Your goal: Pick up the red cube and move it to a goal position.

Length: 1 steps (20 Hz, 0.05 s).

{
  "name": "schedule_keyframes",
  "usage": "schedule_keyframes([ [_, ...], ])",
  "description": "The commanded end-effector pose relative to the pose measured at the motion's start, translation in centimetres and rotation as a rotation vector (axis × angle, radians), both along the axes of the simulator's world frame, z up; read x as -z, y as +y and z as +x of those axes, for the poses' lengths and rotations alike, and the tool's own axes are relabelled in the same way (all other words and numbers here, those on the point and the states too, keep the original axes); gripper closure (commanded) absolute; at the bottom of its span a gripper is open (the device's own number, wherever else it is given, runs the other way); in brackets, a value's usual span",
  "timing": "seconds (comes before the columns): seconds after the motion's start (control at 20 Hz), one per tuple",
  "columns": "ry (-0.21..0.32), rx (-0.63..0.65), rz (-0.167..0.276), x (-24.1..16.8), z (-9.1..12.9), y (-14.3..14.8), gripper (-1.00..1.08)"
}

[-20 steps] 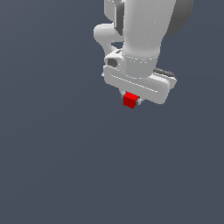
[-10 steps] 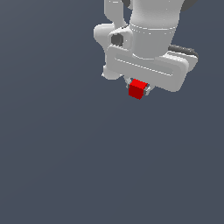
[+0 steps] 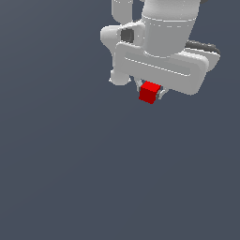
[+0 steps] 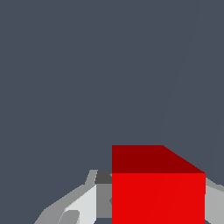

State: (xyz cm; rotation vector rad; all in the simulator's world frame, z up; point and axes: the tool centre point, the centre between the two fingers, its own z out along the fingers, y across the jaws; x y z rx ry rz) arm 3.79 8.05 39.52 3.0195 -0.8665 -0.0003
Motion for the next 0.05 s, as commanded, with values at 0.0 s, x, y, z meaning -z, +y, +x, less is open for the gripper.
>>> schedule_keyframes([
  [0.0,0.0,0.0,0.0,0.03,0.02,-0.01,1.08],
])
